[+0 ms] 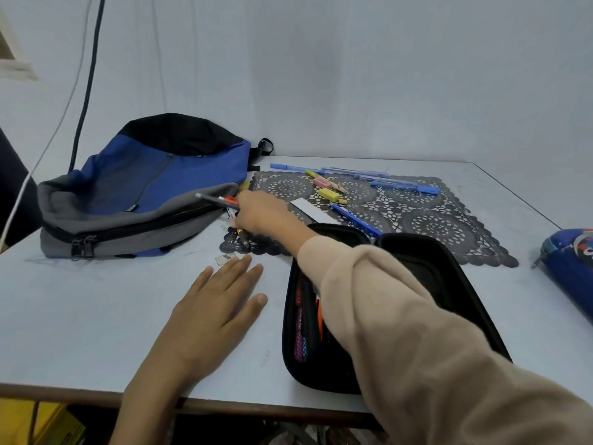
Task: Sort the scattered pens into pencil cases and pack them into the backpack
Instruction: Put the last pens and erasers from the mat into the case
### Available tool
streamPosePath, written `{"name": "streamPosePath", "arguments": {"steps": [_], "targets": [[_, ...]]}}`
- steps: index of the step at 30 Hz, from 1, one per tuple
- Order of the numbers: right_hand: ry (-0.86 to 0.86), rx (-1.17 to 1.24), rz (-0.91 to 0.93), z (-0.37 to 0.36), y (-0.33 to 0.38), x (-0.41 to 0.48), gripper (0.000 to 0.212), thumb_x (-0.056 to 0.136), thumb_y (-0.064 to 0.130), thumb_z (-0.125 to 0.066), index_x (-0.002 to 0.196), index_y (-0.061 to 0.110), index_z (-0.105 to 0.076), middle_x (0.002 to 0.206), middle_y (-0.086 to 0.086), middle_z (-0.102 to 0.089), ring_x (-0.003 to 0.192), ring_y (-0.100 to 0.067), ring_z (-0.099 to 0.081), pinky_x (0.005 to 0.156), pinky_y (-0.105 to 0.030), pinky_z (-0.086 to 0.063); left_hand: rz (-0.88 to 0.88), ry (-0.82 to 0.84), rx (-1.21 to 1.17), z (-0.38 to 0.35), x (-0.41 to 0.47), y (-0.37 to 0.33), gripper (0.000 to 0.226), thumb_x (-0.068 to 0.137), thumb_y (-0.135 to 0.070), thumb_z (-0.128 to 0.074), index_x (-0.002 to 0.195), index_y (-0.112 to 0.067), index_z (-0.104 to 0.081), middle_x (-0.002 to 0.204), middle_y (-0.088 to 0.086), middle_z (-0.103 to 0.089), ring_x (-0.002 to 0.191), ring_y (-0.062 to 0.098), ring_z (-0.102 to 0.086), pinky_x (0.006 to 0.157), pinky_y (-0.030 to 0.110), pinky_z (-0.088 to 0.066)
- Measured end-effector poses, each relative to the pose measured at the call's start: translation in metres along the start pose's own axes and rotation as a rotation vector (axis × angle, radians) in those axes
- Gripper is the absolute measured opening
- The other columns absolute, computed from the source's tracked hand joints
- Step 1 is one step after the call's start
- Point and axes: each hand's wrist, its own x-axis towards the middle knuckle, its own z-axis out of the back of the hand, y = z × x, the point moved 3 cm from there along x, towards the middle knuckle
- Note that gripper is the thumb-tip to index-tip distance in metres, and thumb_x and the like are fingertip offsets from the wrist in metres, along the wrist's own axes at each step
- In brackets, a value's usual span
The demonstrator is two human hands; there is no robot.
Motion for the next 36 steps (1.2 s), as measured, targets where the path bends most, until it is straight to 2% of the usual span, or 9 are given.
{"name": "streamPosePath", "arguments": {"steps": [4,12,16,19,22,25,29,33,36], "targets": [[0.001,-0.064,0.020,-0.007,0.002,-0.002,0.040,0.094,0.036,-0.059,0.125,0.011,-0.051,0.125,-0.008,-0.058,0.113,-0.029,-0.056,0.083,-0.038,-0.041,0.001,0.010,0.016,0.000,0.000,0.000,0.079,0.081,-0.072,0.000,0.152,-0.042,-0.017,0.159,-0.024,-0.002,0.143,-0.012,0.008,0.117,0.019,0.009],[0.142,-0.148,0.046,-0.011,0.006,-0.004,0.029,0.099,0.022,-0.047,0.119,0.003,-0.056,0.120,-0.014,-0.060,0.092,-0.029,-0.053,0.088,-0.039,-0.046,-0.007,0.001,-0.002,-0.001,0.001,0.001,0.079,0.082,-0.073,-0.002,0.152,-0.041,-0.020,0.159,-0.023,-0.005,0.143,-0.011,0.006,0.117,0.021,0.007],[0.131,-0.096,0.062,-0.005,0.007,-0.010,0.033,0.101,0.025,-0.044,0.126,0.004,-0.051,0.121,-0.012,-0.057,0.097,-0.029,-0.054,0.083,-0.038,-0.043,-0.006,0.005,0.006,-0.001,0.001,0.001,0.079,0.081,-0.073,-0.001,0.152,-0.042,-0.019,0.159,-0.024,-0.004,0.143,-0.012,0.007,0.117,0.019,0.008],[0.069,0.037,0.063,0.008,0.005,-0.011,0.034,0.101,0.021,-0.045,0.128,0.002,-0.039,0.102,-0.012,-0.052,0.088,-0.028,-0.051,0.072,-0.034,-0.040,-0.002,0.004,0.010,-0.001,0.001,0.002,0.079,0.081,-0.073,-0.002,0.152,-0.043,-0.019,0.159,-0.025,-0.004,0.142,-0.013,0.007,0.117,0.018,0.009],[0.022,0.078,0.118,0.020,-0.003,-0.008,0.017,0.102,0.019,-0.043,0.112,0.006,-0.037,0.085,-0.006,-0.045,0.076,-0.024,-0.046,0.060,-0.030,-0.036,0.004,-0.004,-0.003,-0.002,0.000,0.002,0.079,0.080,-0.073,-0.002,0.151,-0.043,-0.021,0.159,-0.025,-0.006,0.142,-0.013,0.005,0.117,0.019,0.008],[-0.091,-0.006,0.137,0.030,-0.016,-0.005,0.019,0.101,0.030,-0.044,0.105,0.012,-0.049,0.091,-0.005,-0.052,0.081,-0.024,-0.051,0.069,-0.034,-0.040,0.009,-0.008,-0.008,-0.002,0.000,0.002,0.078,0.081,-0.073,-0.003,0.151,-0.043,-0.022,0.158,-0.026,-0.006,0.141,-0.015,0.006,0.118,0.018,0.008],[-0.268,-0.033,0.055,0.051,-0.042,-0.006,0.029,0.092,0.045,-0.059,0.103,0.017,-0.057,0.082,0.003,-0.053,0.073,-0.017,-0.054,0.062,-0.027,-0.040,0.012,-0.008,-0.017,-0.001,0.000,0.002,0.080,0.080,-0.074,-0.002,0.151,-0.043,-0.022,0.158,-0.026,-0.007,0.141,-0.015,0.006,0.118,0.018,0.008],[-0.516,-0.178,-0.092,0.069,-0.087,-0.011,0.028,0.093,0.036,-0.058,0.108,0.013,-0.063,0.096,-0.007,-0.062,0.090,-0.029,-0.062,0.071,-0.032,-0.041,0.017,-0.009,-0.009,-0.001,0.000,0.001,0.080,0.079,-0.073,-0.002,0.151,-0.043,-0.022,0.158,-0.027,-0.006,0.141,-0.016,0.006,0.118,0.019,0.007],[-0.527,-0.161,-0.235,0.068,-0.128,-0.012,0.024,0.095,0.025,-0.055,0.106,0.005,-0.064,0.100,-0.015,-0.064,0.096,-0.036,-0.062,0.076,-0.037,-0.046,0.019,-0.014,-0.032,0.000,-0.001,0.000,0.080,0.079,-0.073,-0.005,0.150,-0.043,-0.024,0.158,-0.027,-0.008,0.141,-0.016,0.005,0.116,0.016,0.009]]}}
